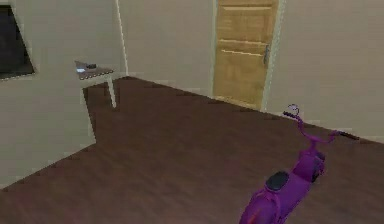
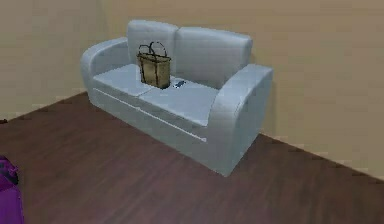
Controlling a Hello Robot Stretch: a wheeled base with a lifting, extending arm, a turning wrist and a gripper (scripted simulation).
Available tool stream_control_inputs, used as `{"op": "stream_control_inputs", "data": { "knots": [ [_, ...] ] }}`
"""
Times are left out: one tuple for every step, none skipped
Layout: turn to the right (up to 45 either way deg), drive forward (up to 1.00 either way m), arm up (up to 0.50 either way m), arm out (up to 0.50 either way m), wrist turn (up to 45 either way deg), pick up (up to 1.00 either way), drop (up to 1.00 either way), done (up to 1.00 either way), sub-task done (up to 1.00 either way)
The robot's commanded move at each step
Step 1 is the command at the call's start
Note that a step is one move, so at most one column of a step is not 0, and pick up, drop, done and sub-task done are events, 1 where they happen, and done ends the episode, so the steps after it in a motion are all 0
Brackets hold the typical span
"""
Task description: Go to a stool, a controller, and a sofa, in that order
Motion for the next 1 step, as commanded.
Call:
{"op": "stream_control_inputs", "data": {
  "knots": [
    [0.0, 0.10, 0.00, 0.00, 0.0, 0.00, 0.00, 0.00, 0.00]
  ]
}}
